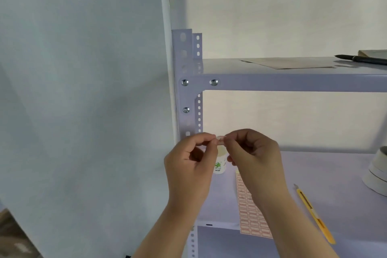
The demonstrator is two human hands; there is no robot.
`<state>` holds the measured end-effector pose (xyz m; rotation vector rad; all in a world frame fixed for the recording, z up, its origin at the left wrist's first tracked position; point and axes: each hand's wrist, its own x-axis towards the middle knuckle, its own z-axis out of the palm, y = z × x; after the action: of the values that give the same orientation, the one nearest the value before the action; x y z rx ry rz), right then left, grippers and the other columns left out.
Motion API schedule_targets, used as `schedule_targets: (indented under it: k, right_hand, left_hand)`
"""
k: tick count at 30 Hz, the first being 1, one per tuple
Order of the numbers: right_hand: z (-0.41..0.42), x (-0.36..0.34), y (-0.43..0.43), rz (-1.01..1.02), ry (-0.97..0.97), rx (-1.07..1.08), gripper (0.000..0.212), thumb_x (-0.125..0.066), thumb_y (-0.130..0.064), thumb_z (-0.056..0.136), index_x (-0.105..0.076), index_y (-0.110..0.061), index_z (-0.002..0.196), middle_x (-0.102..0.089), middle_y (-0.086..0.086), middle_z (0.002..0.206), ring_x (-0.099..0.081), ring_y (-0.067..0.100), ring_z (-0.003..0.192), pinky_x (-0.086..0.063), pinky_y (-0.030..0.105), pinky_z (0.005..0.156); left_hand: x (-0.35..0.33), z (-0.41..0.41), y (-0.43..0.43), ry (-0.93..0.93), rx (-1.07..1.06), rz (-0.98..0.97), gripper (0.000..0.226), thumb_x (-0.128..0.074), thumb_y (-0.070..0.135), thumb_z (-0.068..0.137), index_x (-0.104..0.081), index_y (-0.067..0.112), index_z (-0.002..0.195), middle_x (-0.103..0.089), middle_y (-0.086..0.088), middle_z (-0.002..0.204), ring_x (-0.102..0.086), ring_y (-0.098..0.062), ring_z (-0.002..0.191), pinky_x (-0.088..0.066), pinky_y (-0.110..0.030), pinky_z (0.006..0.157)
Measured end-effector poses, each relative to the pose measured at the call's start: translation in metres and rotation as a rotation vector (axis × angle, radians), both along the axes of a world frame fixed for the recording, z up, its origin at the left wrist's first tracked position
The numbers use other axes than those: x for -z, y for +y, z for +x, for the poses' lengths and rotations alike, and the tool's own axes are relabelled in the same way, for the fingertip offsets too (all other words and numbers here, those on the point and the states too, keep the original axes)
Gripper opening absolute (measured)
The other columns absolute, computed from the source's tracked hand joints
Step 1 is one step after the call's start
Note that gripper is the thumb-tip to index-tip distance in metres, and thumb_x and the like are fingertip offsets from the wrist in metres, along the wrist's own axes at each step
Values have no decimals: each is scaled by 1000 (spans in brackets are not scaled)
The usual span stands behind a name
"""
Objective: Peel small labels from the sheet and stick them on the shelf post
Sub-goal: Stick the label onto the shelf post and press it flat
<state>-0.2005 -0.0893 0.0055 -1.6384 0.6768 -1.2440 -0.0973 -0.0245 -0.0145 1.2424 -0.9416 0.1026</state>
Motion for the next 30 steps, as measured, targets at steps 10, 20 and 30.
schedule_targets:
  k: [10,20,30]
  right_hand:
    - [50,-12,10,-48,34,27,13,-73,-14,84,-75,-21,73,-73,5,68,-65,40,70,-56,49,63]
    - [62,-10,12,-61,73,97,13,-75,-15,82,-75,-23,72,-74,-7,65,-69,25,63,-56,33,58]
    - [66,-15,17,-112,108,151,14,-75,-18,80,-74,-27,69,-72,-17,64,-59,4,49,-45,13,50]
  left_hand:
    - [-9,49,10,62,-6,15,11,-76,10,84,-77,20,81,-74,8,73,-61,-9,59,-45,-12,57]
    - [-5,62,10,92,3,-23,10,-78,6,82,-79,16,84,-77,5,76,-59,-8,56,-46,-11,59]
    - [-8,66,10,80,4,-28,14,-76,3,83,-80,16,85,-78,7,78,-64,-10,63,-47,-11,62]
